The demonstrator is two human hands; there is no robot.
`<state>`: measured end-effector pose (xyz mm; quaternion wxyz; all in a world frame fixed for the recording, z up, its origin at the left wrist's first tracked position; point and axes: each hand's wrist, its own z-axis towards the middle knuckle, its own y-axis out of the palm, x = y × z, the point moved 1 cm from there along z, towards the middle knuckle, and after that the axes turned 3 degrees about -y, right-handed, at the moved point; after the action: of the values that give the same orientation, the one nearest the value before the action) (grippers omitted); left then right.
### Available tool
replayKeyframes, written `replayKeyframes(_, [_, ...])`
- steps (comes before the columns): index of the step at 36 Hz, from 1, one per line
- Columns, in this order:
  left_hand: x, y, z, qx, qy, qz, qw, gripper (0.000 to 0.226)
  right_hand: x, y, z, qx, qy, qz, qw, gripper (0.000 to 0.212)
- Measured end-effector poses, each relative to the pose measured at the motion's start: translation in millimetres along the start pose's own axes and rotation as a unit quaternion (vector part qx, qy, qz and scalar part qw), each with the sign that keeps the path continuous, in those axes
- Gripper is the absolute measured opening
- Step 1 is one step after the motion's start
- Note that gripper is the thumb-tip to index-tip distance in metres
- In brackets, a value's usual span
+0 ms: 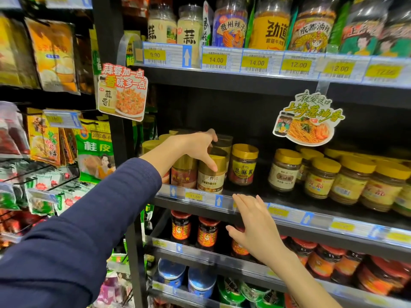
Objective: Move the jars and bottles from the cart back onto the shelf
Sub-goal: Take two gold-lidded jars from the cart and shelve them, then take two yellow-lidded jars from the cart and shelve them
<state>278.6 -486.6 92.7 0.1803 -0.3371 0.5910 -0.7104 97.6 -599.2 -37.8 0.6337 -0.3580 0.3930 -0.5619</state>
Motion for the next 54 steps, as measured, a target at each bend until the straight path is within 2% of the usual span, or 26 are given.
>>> replayKeyframes(9, [3,6,-14,0.043,-0.006,0.007,0.999,0.097,2,-6,1,-0.04,-0.004,-0.014,0.999,0.075])
replayKeyframes(16, [-1,11,-70,0.111,0.038,0.017,0.993,0.071,1,-16,4,-0.083,-0.004,-0.026,0.996,0.076])
replayKeyframes(20, [-18,16,-121,0.094,0.045,0.025,0.994,0.064,-2,-22,7,-0.113,0.006,-0.04,0.993,0.077])
replayKeyframes(25, [-53,25,-190,0.064,0.004,0.012,0.998,0.055,-25,-28,10,-0.134,-0.006,-0.052,0.99,0.075])
replayKeyframes(29, [-93,32,-250,0.034,-0.059,-0.001,0.998,0.051,-78,-22,17,-0.117,-0.053,0.036,0.991,0.067])
replayKeyframes(34, [-167,42,-337,-0.002,-0.177,0.004,0.984,0.055,-170,16,39,-0.191,-0.153,0.101,0.964,0.064])
replayKeyframes(40, [-260,45,-462,-0.039,-0.332,0.056,0.941,0.062,-310,73,68,-0.277,-0.245,0.123,0.921,0.067])
replayKeyframes(45, [-311,44,-559,-0.029,-0.436,0.06,0.897,0.065,-415,118,85,-0.316,-0.308,0.116,0.89,0.069])
replayKeyframes(54, [-366,69,-665,-0.027,-0.55,0.008,0.835,0.064,-560,186,94,-0.37,-0.395,0.109,0.834,0.067])
